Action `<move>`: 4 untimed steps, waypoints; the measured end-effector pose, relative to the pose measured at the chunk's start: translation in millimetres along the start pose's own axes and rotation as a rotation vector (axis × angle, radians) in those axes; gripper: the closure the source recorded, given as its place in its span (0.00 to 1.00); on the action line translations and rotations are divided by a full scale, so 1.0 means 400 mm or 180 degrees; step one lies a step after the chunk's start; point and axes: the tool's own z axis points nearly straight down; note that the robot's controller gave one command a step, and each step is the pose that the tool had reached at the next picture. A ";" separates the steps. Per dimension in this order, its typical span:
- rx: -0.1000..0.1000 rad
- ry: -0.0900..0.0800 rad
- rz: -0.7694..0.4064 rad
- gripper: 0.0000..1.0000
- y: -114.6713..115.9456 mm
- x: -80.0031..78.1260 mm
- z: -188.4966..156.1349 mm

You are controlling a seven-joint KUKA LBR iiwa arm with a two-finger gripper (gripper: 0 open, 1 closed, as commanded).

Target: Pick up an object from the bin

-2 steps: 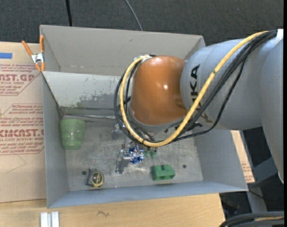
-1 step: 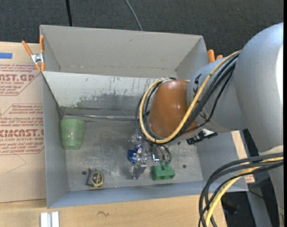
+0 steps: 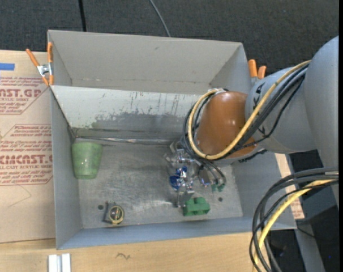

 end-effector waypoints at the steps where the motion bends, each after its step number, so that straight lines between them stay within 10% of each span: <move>1: 0.0005 -0.0009 0.0275 0.00 -0.116 0.049 -0.002; 2: 0.0019 0.0053 0.1194 0.00 -0.216 -0.020 0.010; 3: 0.0018 0.0036 0.0177 0.00 -0.251 0.098 0.007; 4: 0.0013 0.0053 0.0179 1.00 -0.251 0.100 0.006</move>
Offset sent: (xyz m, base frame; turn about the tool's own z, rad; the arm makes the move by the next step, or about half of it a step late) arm -0.0205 -0.0508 -0.0053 0.0870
